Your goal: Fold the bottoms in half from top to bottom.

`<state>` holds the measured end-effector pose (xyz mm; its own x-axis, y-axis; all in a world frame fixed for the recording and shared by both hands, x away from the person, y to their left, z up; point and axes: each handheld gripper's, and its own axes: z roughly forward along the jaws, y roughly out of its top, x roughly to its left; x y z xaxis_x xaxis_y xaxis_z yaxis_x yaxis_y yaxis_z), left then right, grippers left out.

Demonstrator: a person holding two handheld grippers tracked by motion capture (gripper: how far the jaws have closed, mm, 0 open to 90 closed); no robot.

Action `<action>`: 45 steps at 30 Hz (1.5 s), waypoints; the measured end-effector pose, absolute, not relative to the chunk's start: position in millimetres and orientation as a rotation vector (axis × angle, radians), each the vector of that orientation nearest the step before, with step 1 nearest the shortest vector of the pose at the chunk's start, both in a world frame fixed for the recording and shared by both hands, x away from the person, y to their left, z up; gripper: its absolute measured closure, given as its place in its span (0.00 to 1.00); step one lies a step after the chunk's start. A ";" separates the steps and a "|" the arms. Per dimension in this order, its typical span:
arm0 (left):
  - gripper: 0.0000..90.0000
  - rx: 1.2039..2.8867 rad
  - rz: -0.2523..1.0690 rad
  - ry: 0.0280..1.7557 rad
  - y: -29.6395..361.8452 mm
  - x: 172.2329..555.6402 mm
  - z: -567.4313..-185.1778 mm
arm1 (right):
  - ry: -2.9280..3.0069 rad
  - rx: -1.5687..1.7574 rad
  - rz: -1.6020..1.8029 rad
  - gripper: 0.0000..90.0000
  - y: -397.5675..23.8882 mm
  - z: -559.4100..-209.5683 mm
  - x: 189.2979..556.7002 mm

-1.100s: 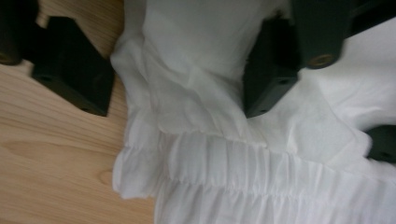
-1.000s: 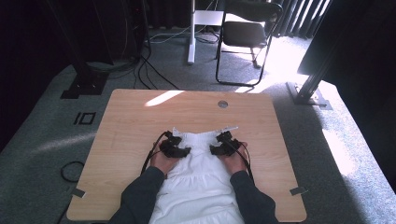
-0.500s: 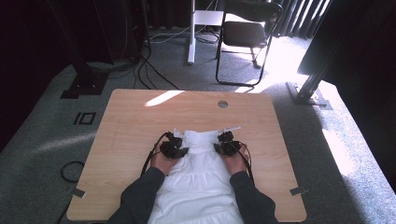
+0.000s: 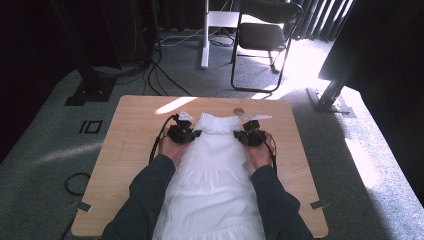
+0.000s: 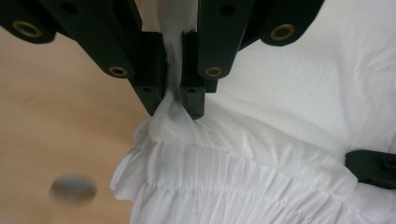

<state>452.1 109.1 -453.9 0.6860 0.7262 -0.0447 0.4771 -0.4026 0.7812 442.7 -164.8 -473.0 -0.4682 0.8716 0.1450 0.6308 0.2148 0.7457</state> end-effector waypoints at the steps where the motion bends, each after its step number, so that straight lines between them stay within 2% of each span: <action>1: 0.94 2.055 0.400 0.911 109.4 454.4 -444.8 | 2.162 1.392 1.135 0.91 -166.8 -460.8 445.2; 2: 0.94 2.055 0.400 0.911 109.4 454.4 -444.8 | 2.162 1.392 1.135 0.91 -166.8 -460.8 445.2; 3: 0.94 2.010 0.446 0.883 108.8 457.3 -426.6 | 2.099 1.368 1.190 0.91 -170.4 -440.4 447.9; 4: 0.94 2.010 0.446 0.883 108.8 457.3 -426.6 | 2.099 1.368 1.190 0.91 -170.4 -440.4 447.9; 5: 0.94 1.984 0.456 0.871 108.6 459.5 -411.9 | 2.032 1.340 1.253 0.91 -173.4 -420.2 448.1; 6: 0.94 1.984 0.456 0.871 108.6 459.5 -411.9 | 2.032 1.340 1.253 0.91 -173.4 -420.2 448.1; 8: 0.94 1.966 0.466 0.852 109.7 458.3 -393.8 | 1.998 1.283 1.284 0.91 -175.2 -398.5 443.9; 14: 0.93 2.013 0.448 0.797 111.8 432.8 -391.9 | 2.037 1.217 1.299 0.91 -179.4 -394.0 417.5; 15: 0.92 2.008 0.416 0.759 114.7 412.2 -395.4 | 2.054 1.194 1.308 0.91 -183.3 -399.5 400.5; 16: 0.92 2.008 0.416 0.759 114.7 412.2 -395.4 | 2.067 1.186 1.324 0.91 -186.2 -402.7 391.3; 20: 0.92 2.030 0.383 0.676 119.0 358.5 -412.3 | 2.106 1.162 1.350 0.91 -192.3 -415.7 355.2; 22: 0.92 2.038 0.381 0.669 119.7 350.6 -416.1 | 2.135 1.147 1.357 0.91 -194.0 -423.8 335.4; 24: 0.92 2.053 0.330 0.656 122.8 317.6 -437.2 | 2.170 1.133 1.339 0.91 -193.9 -435.0 315.9; 30: 0.91 2.184 0.196 0.683 121.2 271.2 -497.4 | 2.302 1.146 1.231 0.90 -191.9 -486.1 263.2; 34: 0.91 2.291 0.151 0.726 116.5 267.4 -533.1 | 2.399 1.182 1.125 0.90 -185.9 -522.8 249.4; 37: 0.91 2.282 0.129 0.771 115.8 275.2 -541.6 | 2.430 1.222 1.071 0.90 -182.7 -541.9 254.3; 41: 0.90 2.302 0.216 0.751 112.1 288.0 -542.0 | 2.416 1.232 1.027 0.90 -176.5 -545.7 269.6; 45: 0.90 2.277 0.198 0.803 113.6 318.6 -542.1 | 2.399 1.252 1.013 0.90 -173.1 -546.8 292.4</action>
